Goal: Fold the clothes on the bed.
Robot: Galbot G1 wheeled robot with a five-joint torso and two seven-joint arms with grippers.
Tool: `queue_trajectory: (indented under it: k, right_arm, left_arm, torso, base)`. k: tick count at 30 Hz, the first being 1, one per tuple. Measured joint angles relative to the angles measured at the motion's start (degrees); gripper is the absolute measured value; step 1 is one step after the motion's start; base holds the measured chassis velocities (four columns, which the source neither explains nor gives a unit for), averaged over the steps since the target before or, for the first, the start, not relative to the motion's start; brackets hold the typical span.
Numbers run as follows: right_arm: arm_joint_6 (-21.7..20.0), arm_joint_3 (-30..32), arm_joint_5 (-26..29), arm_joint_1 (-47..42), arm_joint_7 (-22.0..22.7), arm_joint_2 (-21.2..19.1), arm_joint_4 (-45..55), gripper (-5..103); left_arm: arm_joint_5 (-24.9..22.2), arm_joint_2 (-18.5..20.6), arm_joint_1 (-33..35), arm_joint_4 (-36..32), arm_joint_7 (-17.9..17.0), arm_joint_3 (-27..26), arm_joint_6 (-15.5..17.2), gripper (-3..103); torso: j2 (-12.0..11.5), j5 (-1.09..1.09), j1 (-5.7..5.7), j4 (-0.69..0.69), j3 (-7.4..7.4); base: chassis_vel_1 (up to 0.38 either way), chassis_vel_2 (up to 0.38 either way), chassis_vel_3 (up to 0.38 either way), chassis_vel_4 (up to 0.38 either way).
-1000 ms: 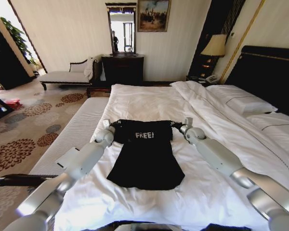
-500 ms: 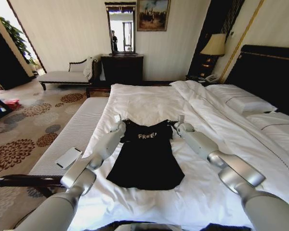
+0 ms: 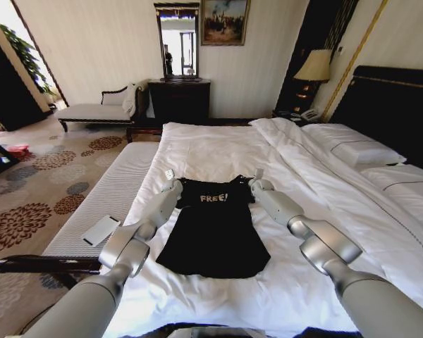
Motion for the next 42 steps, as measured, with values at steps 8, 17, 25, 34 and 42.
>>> queue_trajectory:
  k: [8,17,25,34,42]
  right_arm:
    - [0.52,2.42,-0.10,0.45,0.70,0.55,-1.47,0]
    - [-1.02,3.09,-0.07,0.84,0.95,-0.05,-1.31,32]
    - [-4.29,2.28,2.86,-2.41,1.83,-7.97,9.02,65]
    - [-5.56,5.31,4.40,-7.97,2.75,-17.58,25.35,96]
    - [-1.99,10.75,3.20,-19.61,0.09,-24.87,42.02,100]
  left_arm:
    - [-1.23,-0.65,-1.27,-0.50,-2.89,-0.49,1.21,0]
    - [-0.18,-0.07,-2.63,-0.93,-3.03,-0.39,3.47,24]
    - [1.19,5.75,0.96,-11.38,-1.84,3.84,4.29,56]
    - [0.08,16.14,7.87,-28.78,-3.29,6.04,3.82,89]
    - [-0.99,24.81,16.18,-44.21,-4.16,6.08,2.81,100]
  torso:
    - [0.01,0.00,0.00,0.00,0.00]
    - [0.00,0.01,-0.01,0.01,0.00]
    - [0.00,0.02,-0.01,-0.02,0.00]
    - [0.01,-0.01,-0.01,0.00,0.00]
    - [0.00,0.04,-0.01,0.02,-0.01]
  base:
    - [0.000,0.000,0.000,0.000]
    - [0.000,0.000,0.000,0.000]
    - [0.000,0.000,0.000,0.000]
    - [0.000,0.000,0.000,0.000]
    - [0.000,0.000,0.000,0.000]
